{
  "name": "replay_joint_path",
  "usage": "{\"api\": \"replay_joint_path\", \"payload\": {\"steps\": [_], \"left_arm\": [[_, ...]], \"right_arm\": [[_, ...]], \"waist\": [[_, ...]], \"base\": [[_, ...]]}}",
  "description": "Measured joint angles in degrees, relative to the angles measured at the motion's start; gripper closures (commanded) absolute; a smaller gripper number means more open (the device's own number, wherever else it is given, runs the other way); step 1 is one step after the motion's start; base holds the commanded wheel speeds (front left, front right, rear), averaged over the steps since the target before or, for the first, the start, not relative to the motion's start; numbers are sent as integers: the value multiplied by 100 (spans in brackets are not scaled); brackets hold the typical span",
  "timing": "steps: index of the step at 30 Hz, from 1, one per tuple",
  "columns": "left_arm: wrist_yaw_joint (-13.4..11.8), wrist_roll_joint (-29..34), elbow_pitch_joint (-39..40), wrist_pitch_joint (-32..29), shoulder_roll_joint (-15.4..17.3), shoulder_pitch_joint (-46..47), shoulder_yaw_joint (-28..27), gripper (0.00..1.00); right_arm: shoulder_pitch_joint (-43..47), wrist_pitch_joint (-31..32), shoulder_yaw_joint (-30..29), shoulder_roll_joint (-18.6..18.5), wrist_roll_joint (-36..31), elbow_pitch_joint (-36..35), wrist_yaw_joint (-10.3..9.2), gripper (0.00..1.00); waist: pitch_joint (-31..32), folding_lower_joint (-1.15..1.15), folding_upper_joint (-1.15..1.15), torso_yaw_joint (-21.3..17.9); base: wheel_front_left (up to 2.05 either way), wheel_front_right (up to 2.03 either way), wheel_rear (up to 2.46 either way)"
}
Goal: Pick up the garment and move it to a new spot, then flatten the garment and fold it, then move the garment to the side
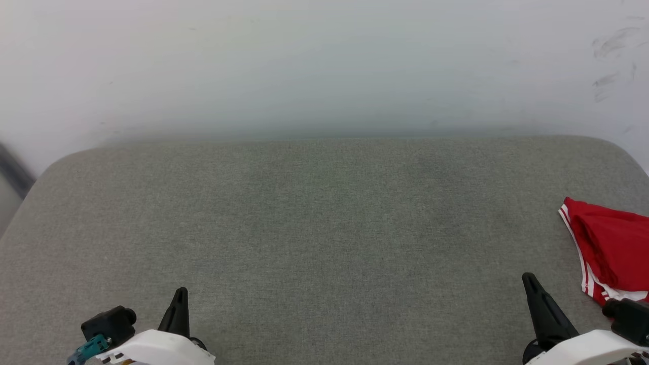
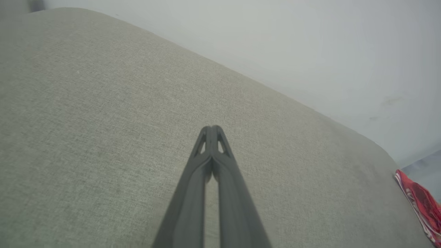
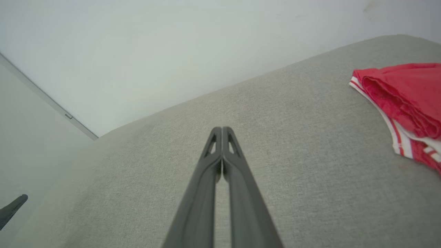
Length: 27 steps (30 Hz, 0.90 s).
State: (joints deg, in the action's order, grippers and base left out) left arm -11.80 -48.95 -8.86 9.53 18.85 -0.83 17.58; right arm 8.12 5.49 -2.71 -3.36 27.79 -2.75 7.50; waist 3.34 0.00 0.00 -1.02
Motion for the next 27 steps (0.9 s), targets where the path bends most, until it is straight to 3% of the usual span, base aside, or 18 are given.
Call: {"api": "replay_joint_path", "payload": {"steps": [27], "left_arm": [[679,-1552,-198,-542,-535,229,-821,100]], "right_arm": [[-483,-40,-48,-34,2341,589,-1,100]], "waist": [[-89,0,0,26]], "base": [[0,0,0]]}}
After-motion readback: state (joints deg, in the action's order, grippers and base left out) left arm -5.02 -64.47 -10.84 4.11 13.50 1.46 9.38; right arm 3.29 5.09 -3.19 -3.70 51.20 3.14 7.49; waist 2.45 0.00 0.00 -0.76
